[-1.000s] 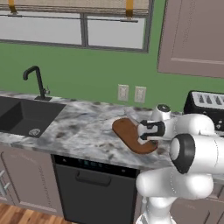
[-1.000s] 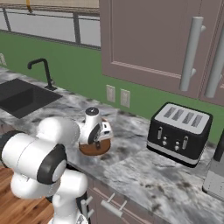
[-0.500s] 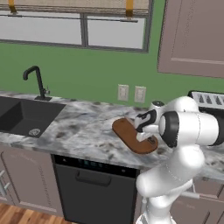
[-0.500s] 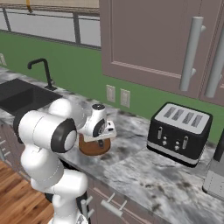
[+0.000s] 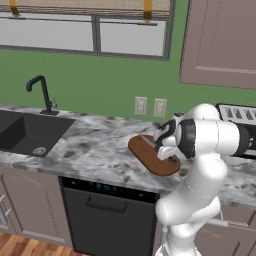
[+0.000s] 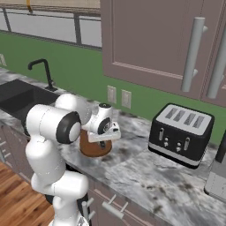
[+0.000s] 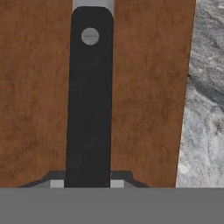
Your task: Pick up the knife from the drawer and place it on the cutting board. Then place the meat from the plate to the cutting board.
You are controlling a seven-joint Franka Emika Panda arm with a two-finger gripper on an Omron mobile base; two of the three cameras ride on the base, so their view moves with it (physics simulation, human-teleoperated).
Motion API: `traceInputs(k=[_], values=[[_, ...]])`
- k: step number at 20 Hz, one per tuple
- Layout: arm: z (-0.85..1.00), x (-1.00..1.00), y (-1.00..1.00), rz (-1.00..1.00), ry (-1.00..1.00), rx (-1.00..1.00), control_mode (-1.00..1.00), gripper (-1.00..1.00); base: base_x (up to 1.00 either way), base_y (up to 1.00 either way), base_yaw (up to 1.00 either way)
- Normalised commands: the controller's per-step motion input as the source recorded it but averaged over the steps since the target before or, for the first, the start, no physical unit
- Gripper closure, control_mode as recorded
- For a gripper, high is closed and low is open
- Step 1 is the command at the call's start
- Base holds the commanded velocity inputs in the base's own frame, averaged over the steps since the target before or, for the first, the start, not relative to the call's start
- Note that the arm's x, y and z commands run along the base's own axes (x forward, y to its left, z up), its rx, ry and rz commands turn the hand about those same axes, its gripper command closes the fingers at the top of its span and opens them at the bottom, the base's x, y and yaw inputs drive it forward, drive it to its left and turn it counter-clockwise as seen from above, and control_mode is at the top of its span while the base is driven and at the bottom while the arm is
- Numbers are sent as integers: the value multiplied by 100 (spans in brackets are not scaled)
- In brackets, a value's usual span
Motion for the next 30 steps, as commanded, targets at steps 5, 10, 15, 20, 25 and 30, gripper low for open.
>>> traceInputs(k=[5, 10, 15, 20, 25, 30], values=[[-18, 0, 1, 0, 0, 0, -100, -100, 0, 0, 0], [9, -14, 0, 0, -14, 0, -100, -100, 0, 0, 0], [71, -39, 0, 0, -11, 0, -100, -100, 0, 0, 0], [82, -47, 4, 0, -3, 0, -100, -100, 0, 0, 0], [44, -66, 26, 2, 0, 0, -100, -100, 0, 0, 0], [26, -89, 48, 2, 0, 0, -100, -100, 0, 0, 0]])
